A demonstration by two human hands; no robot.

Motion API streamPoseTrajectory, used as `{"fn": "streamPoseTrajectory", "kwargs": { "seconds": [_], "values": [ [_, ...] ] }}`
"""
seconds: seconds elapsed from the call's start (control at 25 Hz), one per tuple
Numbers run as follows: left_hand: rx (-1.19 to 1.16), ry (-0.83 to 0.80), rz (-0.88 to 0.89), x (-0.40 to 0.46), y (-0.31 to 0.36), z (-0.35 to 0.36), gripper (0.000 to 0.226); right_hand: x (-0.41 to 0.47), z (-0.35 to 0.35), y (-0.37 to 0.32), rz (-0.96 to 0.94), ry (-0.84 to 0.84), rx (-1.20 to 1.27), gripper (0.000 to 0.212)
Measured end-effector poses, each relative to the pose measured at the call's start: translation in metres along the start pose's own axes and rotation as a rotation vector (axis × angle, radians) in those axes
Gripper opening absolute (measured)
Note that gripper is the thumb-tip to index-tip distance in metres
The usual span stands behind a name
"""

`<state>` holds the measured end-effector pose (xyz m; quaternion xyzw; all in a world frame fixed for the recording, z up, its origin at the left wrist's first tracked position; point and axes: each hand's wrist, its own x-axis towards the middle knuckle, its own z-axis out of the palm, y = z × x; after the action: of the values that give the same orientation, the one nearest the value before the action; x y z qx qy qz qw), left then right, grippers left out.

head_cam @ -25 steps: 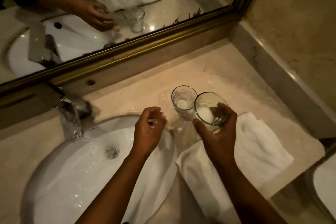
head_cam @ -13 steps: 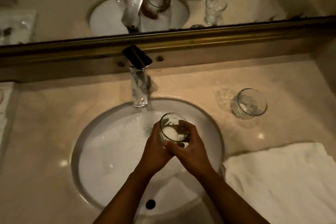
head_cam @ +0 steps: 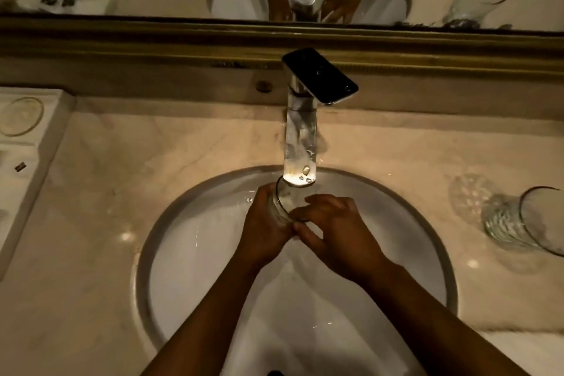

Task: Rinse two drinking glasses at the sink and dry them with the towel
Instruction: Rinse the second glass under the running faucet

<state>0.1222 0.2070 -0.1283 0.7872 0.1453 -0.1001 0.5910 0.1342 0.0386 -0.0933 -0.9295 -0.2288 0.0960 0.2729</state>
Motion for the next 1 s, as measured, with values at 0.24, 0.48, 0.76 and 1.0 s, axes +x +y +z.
{"fn": "streamPoseTrajectory", "kwargs": {
  "seconds": [0.24, 0.48, 0.76, 1.0],
  "values": [
    [-0.039, -0.278, 0.056, 0.019, 0.008, -0.008, 0.068, 0.017, 0.001, 0.017, -0.16, -0.157, 0.09, 0.025],
    [-0.562, -0.342, -0.166, 0.02, -0.003, -0.023, 0.061, 0.01, 0.017, 0.008, -0.092, -0.136, 0.084, 0.032],
    [-0.971, -0.103, -0.471, 0.013, 0.016, 0.015, 0.03, 0.017, 0.021, -0.028, 0.124, 0.119, 0.171, 0.055],
    [-0.496, -0.261, -0.659, 0.036, 0.022, -0.008, 0.052, 0.021, 0.016, 0.014, -0.243, -0.128, 0.043, 0.047]
  ]
}}
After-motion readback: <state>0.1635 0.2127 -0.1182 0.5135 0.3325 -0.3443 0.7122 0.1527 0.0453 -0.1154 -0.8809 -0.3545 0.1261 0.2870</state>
